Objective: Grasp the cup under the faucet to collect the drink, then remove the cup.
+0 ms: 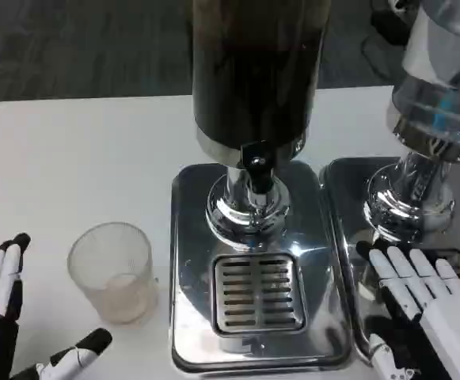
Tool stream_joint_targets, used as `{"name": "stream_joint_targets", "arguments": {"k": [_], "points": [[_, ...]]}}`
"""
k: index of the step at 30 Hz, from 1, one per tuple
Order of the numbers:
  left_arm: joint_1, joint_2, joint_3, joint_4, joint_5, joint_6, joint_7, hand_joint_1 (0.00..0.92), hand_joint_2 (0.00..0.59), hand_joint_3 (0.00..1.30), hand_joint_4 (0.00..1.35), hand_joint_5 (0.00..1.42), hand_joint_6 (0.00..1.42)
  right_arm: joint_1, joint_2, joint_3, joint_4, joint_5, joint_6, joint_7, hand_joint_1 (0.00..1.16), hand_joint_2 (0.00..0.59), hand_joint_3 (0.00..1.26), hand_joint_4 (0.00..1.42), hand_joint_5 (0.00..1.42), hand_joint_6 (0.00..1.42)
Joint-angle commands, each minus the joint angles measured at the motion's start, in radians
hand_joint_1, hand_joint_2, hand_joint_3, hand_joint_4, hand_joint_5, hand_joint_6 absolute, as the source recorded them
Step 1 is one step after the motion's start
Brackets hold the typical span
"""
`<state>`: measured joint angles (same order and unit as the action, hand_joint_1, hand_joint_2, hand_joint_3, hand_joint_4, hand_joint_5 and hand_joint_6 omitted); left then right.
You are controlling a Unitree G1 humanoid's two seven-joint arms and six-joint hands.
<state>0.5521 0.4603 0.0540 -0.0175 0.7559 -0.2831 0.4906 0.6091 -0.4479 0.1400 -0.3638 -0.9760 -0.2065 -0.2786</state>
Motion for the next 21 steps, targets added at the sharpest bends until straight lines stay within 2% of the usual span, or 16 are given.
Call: {"name": "stream_joint_targets", "arguments": {"k": [1, 12, 21], "points": [[0.001, 0.005, -0.009, 0.009, 0.004, 0.002, -0.011, 0.0, 0.069, 0.0, 0.0, 0.0, 0.0, -0.004, -0.007, -0.004, 0.006, 0.009, -0.01, 0.005, 0.0, 0.586, 0.01, 0.0, 0.0, 0.0], [0.004, 0.0, 0.002, 0.022, -0.01, -0.005, 0.004, 0.0, 0.069, 0.0, 0.0, 0.0, 0.0, -0.014, 0.011, 0.012, -0.005, -0.012, 0.007, 0.018, 0.0, 0.586, 0.01, 0.0, 0.0, 0.0], [-0.039, 0.014, 0.03, 0.111, -0.059, -0.087, 0.046, 0.0, 0.036, 0.0, 0.0, 0.0, 0.0, 0.002, 0.052, 0.047, -0.017, -0.052, 0.039, 0.002, 0.0, 0.586, 0.02, 0.0, 0.0, 0.0]]}}
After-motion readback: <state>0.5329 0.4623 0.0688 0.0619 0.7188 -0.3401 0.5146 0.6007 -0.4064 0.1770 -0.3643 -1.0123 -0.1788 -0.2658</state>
